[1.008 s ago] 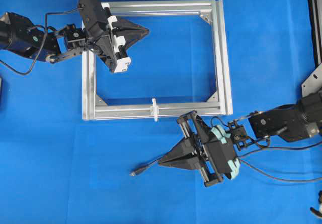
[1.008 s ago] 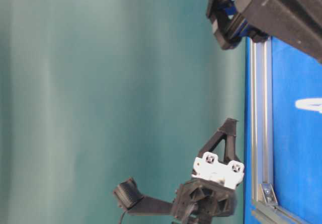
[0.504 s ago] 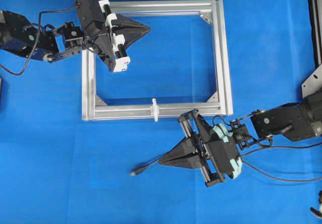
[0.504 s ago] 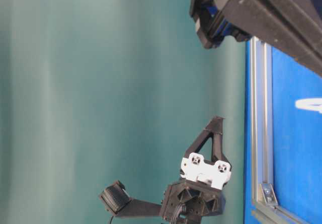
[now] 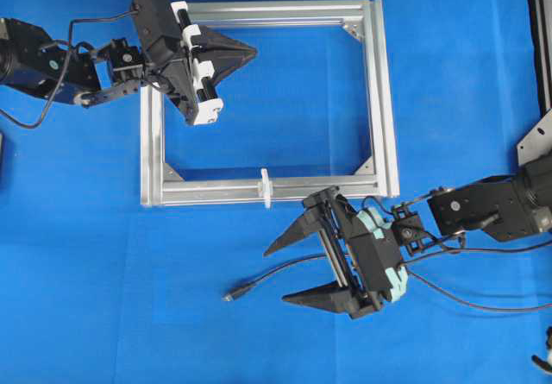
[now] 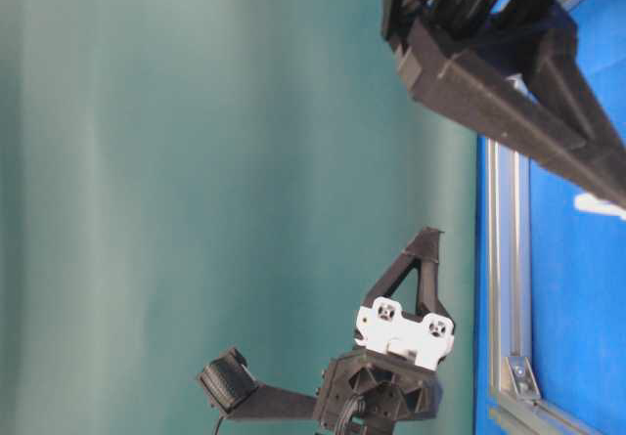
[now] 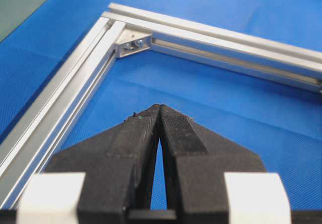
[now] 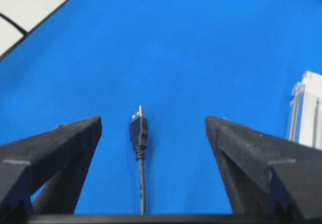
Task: Insert the wire through the string loop located in the center.
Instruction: 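Move the right gripper down toward the black USB cable plug end, then close the right gripper on the cable just behind the USB plug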
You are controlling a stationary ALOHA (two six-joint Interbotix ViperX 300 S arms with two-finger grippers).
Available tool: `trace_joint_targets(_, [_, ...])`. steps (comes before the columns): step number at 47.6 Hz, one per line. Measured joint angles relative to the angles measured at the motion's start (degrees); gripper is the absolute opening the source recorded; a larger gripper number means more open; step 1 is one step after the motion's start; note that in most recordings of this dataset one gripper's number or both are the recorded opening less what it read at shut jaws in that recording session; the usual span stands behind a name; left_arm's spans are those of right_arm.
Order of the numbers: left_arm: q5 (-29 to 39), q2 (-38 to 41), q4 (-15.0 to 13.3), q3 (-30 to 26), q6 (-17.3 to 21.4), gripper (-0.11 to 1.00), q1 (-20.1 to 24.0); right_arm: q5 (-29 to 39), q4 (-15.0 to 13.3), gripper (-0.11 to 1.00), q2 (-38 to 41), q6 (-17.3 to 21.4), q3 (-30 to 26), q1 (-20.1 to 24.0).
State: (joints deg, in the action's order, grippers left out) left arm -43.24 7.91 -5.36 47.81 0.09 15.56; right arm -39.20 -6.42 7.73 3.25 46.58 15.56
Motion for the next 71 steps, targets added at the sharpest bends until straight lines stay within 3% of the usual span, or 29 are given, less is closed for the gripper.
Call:
trace_joint_targets(10, [0.00,0.00,0.09,0.00,0.00,0.00,0.00,0.26,0.09,0.88,0.00,0.62,-0.44,0.00])
trace_joint_targets(24, [0.00,0.00,0.09,0.00,0.00,0.00,-0.09,5.80,0.26,0.88,3.16,1.05,-3.52,0.00])
trace_joint_targets(50, [0.53,0.00,0.09,0.00,0.00,0.00,-0.09,6.24,3.25,0.85,12.13,1.05,-6.94,-0.18])
trace_joint_targets(64, [1.05,0.00,0.09,0.09,0.00,0.00,-0.09,6.33,3.78,0.66,13.01,1.05,-7.12,-0.35])
trace_joint_targets(67, [1.05,0.00,0.09,0.09,0.00,0.00,-0.09,6.33,3.69,0.58,13.01,1.05,-7.03,-0.35])
trace_joint_targets(71, [1.05,0.00,0.09,0.09,0.00,0.00,-0.18,6.33,3.78,0.39,13.01,1.05,-7.12,-0.35])
